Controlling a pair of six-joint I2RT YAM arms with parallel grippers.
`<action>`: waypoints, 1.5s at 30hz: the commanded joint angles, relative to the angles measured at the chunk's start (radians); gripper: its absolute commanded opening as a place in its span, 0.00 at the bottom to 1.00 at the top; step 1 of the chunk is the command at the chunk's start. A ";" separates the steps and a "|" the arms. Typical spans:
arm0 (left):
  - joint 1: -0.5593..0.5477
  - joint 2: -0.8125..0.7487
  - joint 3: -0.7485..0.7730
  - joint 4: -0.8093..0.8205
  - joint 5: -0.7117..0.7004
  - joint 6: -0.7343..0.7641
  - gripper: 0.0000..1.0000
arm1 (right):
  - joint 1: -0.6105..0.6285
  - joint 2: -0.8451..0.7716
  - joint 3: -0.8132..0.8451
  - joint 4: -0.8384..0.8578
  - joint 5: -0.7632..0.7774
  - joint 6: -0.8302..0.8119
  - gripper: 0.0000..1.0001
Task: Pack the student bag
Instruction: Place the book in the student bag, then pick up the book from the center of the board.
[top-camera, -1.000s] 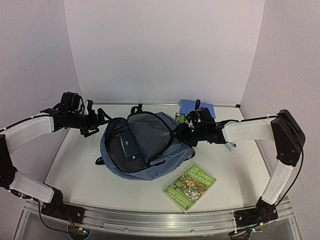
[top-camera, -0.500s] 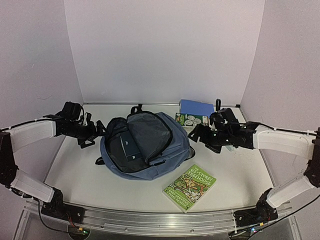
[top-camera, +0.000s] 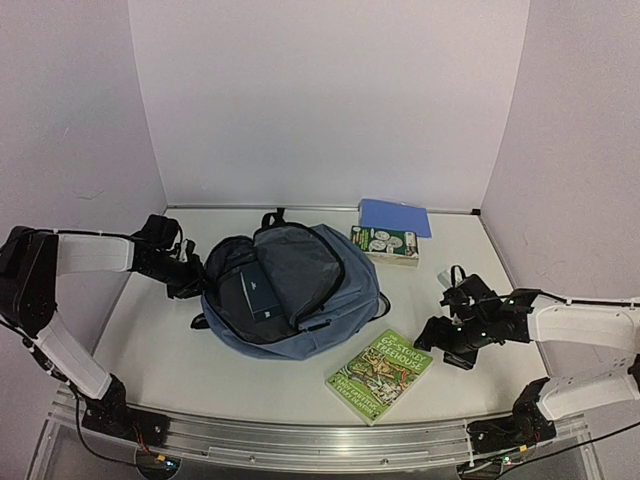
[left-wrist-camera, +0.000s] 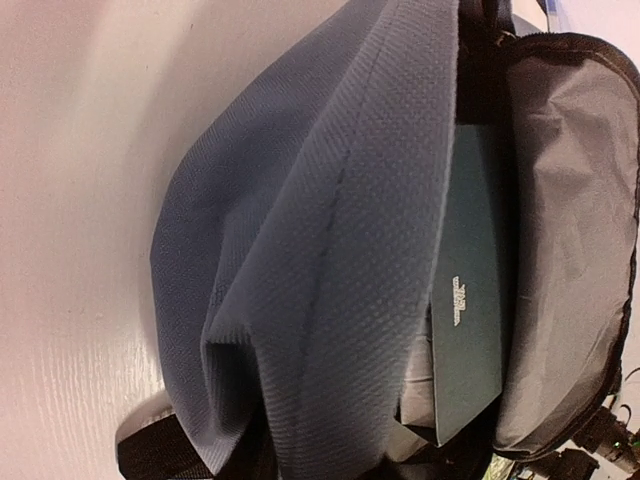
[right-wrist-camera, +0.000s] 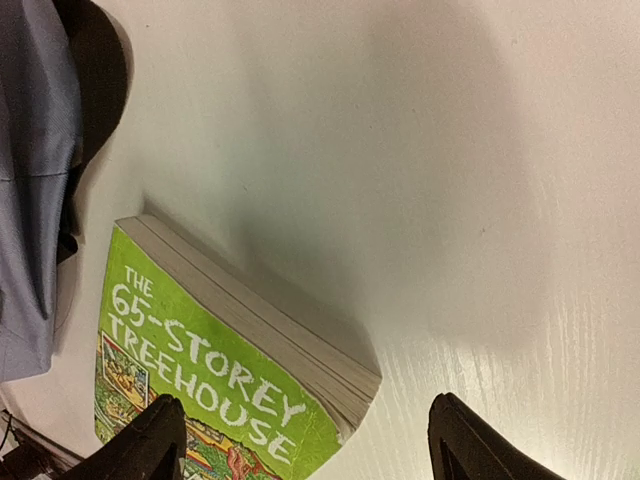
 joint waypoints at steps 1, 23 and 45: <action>0.040 0.063 0.073 0.093 0.023 0.004 0.02 | -0.001 0.011 -0.012 0.036 -0.068 0.017 0.70; 0.223 0.087 0.157 0.167 0.108 0.031 0.68 | 0.075 0.199 0.059 0.335 -0.134 0.033 0.40; -0.387 -0.520 -0.439 0.250 -0.069 -0.338 0.73 | 0.235 0.435 0.114 0.640 -0.223 0.018 0.37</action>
